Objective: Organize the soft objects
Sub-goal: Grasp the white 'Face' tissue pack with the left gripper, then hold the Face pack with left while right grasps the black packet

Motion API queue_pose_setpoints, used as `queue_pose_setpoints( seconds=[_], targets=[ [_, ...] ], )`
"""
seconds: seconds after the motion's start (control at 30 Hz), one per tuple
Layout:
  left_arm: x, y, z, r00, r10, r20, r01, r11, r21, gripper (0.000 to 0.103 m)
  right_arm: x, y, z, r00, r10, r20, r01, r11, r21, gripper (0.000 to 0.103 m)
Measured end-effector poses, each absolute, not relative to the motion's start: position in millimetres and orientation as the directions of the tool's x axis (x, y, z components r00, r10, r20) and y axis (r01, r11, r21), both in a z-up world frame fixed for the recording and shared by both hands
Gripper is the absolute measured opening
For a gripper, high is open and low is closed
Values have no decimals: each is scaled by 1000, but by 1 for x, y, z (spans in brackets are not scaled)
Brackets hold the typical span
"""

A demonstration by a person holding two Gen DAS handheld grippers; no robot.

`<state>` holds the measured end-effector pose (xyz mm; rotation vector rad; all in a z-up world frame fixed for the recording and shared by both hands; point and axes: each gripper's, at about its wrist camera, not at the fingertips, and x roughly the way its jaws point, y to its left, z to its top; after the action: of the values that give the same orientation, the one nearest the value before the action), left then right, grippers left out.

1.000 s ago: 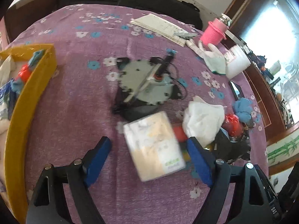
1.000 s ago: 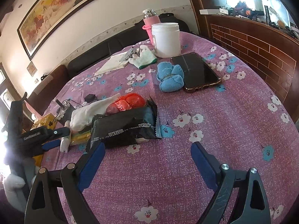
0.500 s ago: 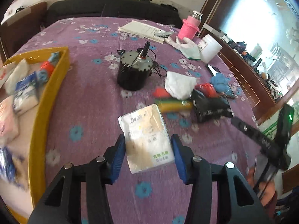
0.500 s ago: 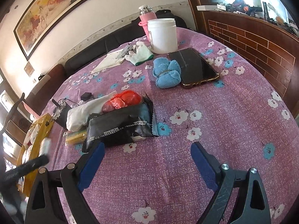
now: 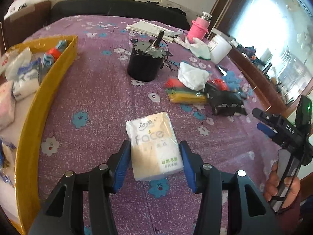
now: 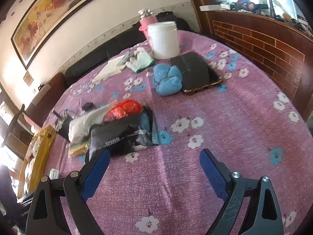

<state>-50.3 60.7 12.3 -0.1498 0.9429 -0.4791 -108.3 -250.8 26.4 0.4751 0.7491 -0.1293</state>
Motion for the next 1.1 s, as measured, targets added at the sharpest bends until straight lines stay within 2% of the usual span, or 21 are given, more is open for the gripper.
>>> queue_pose_setpoints(
  seconds=[0.17,0.33,0.47,0.73,0.77,0.8,0.87,1.0,1.1],
  targets=[
    [-50,62,12,488,-470,-735,330,879,-343,49,-90,-252,35,677,62,-734,265,909,321,95],
    [-49,65,12,486,-485,-727,327,872,-363,49,-58,-241,18,588,193,-786,240,886,397,95],
    [-49,65,12,486,-485,-727,327,872,-364,49,-40,-230,14,584,243,-775,251,853,457,98],
    [-49,65,12,484,-492,-723,326,869,-373,49,-12,-200,14,586,145,-798,288,883,371,96],
    [-49,65,13,484,-494,-722,326,868,-375,49,-10,-200,15,589,139,-796,283,887,365,85],
    [-49,65,13,483,-496,-722,326,867,-377,49,-9,-199,16,584,144,-799,264,897,355,59],
    [-49,66,13,482,-500,-719,325,864,-384,49,-8,-199,14,559,177,-810,239,901,362,26],
    [-48,68,12,480,-507,-716,324,861,-392,49,-24,-187,14,510,230,-829,146,926,347,26],
    [-48,67,13,478,-508,-716,327,860,-392,50,-39,-167,20,395,337,-855,-19,933,359,26]
  ],
)
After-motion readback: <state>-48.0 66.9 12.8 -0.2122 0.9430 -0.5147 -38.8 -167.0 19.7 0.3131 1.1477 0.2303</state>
